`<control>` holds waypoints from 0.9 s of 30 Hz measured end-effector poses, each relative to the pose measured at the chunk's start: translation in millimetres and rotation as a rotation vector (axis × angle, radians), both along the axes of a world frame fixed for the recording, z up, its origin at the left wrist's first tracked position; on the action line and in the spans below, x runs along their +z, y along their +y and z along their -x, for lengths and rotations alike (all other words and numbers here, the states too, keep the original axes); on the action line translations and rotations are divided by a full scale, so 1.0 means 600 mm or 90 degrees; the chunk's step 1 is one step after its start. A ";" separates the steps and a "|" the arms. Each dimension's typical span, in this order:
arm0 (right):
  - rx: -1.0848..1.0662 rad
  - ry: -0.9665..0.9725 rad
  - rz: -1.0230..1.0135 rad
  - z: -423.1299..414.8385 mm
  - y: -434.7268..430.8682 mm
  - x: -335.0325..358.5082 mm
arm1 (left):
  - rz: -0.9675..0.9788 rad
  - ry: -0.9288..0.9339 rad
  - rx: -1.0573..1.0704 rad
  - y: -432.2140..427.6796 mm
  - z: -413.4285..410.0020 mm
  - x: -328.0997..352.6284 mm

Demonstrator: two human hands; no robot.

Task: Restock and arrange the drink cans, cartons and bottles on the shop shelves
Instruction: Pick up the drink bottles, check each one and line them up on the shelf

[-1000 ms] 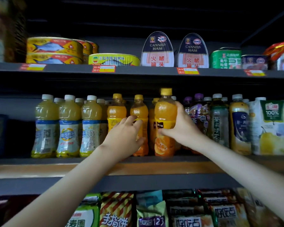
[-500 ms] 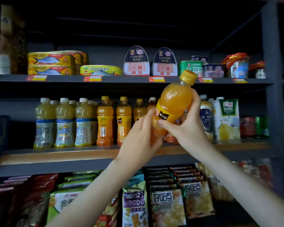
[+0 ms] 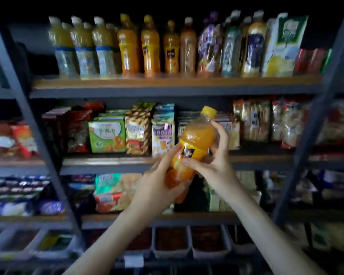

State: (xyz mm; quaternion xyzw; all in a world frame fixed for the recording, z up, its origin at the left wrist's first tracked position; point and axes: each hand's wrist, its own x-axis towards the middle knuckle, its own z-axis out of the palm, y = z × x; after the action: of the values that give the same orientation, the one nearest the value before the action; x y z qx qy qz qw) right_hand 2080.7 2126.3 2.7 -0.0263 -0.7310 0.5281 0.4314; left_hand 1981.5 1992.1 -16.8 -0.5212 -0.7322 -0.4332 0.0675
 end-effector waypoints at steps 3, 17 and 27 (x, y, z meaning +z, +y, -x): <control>0.015 -0.082 0.125 -0.009 -0.039 -0.086 | 0.052 -0.095 0.004 -0.043 -0.015 -0.080; 0.048 -0.209 0.512 -0.003 -0.165 -0.242 | -0.072 -0.560 0.069 -0.169 -0.047 -0.202; -0.085 -0.422 -0.559 -0.016 -0.162 -0.258 | -0.022 -0.755 0.041 -0.178 -0.022 -0.180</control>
State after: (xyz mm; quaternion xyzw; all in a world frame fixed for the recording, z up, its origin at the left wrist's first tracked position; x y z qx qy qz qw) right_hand 2090.5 2029.0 -152.3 -0.0551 -0.9759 0.1090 0.1809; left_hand 1994.4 1885.2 -124.9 -0.1670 -0.6532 -0.6600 -0.3314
